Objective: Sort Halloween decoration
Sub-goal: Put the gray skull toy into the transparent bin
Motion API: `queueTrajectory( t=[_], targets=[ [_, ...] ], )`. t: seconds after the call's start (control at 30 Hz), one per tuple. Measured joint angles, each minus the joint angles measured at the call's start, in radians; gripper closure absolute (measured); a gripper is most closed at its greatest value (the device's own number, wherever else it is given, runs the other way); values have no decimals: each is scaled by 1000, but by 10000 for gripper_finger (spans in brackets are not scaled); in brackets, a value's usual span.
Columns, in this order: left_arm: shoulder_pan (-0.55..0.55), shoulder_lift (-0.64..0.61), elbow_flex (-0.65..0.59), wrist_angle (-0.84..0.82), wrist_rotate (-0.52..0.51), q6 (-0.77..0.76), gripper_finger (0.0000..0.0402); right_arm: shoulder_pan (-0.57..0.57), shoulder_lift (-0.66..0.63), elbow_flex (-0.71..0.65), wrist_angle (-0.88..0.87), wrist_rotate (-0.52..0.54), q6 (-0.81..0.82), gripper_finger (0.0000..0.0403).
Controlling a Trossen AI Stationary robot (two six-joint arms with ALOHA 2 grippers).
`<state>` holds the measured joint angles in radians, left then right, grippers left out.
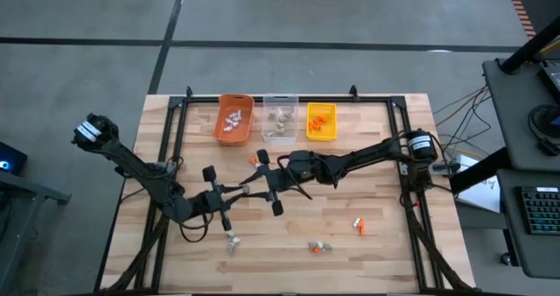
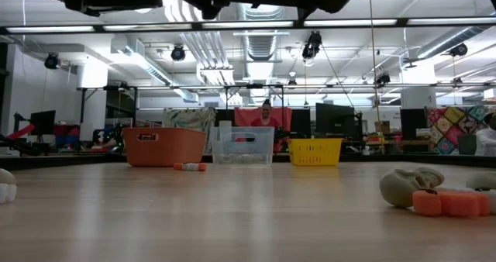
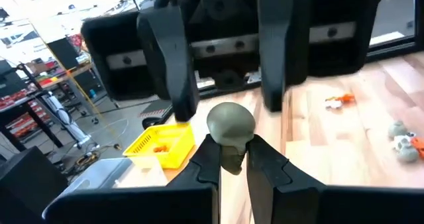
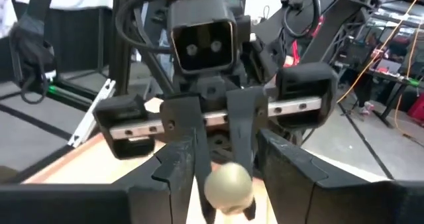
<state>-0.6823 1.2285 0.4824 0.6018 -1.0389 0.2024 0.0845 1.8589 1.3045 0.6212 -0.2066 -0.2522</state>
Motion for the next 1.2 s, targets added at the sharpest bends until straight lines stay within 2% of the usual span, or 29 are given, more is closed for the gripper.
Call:
queueTrajectory(
  t=[0.4, 0.7, 1.2],
  targets=[
    [0, -1, 21, 7, -1, -9, 393, -4, -1, 0, -26, -1, 2, 267],
    [-1, -1, 22, 6, 4, -20, 390, -5, -1, 0, -32, -3, -21, 328],
    [0, -1, 21, 9, -2, -58, 300, -19, -1, 0, -32, -1, 61, 331]
  ],
)
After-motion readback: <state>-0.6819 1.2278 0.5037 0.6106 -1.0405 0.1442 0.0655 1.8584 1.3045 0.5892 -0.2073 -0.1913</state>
